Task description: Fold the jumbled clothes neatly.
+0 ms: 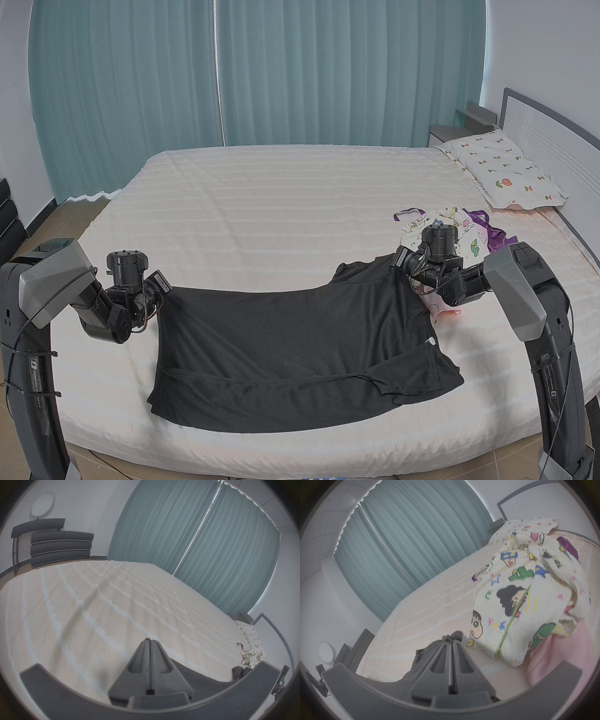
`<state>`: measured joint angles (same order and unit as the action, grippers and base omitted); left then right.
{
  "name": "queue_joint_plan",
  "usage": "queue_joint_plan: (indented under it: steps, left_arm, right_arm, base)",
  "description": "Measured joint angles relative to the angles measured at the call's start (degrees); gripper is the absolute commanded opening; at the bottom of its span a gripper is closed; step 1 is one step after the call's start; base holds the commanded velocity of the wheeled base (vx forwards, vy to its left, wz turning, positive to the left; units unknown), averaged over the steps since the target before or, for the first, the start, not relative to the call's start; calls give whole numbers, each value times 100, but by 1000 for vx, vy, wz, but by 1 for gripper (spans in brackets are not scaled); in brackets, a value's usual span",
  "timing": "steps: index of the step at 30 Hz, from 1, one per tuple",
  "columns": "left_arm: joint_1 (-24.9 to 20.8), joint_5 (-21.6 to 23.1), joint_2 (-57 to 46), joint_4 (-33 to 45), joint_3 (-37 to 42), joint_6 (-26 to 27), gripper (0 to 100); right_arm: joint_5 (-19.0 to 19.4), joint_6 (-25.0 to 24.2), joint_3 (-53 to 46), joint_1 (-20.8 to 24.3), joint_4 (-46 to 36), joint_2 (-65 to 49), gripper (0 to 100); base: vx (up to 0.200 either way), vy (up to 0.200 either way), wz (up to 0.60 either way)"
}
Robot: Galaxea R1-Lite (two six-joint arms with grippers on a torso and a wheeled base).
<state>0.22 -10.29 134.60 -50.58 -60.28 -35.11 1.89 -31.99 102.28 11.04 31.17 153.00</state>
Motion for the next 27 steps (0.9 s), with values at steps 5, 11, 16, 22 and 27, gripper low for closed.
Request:
queue_joint_plan:
  steps: [5,11,16,22,27]
  left_arm:
    - [74,-2,13,-5,-82,2,0]
    - [126,6,18,-9,-104,5,0]
    - [143,24,24,-9,-138,5,0]
    - [151,24,40,-11,-171,7,0]
    - [121,22,38,-11,-165,24,0]
  right_arm:
    - [-91,0,-222,-55,227,-77,0]
    - [-107,-11,-503,-145,400,-210,0]
    - [-80,-118,-667,-165,506,-328,0]
    - [-85,-124,-809,-176,558,-433,0]
    - [-77,-127,-931,-267,547,-538,0]
  base:
    - [0,0,0]
    - [0,0,0]
    - [0,0,0]
    - [0,0,0]
    - [0,0,0]
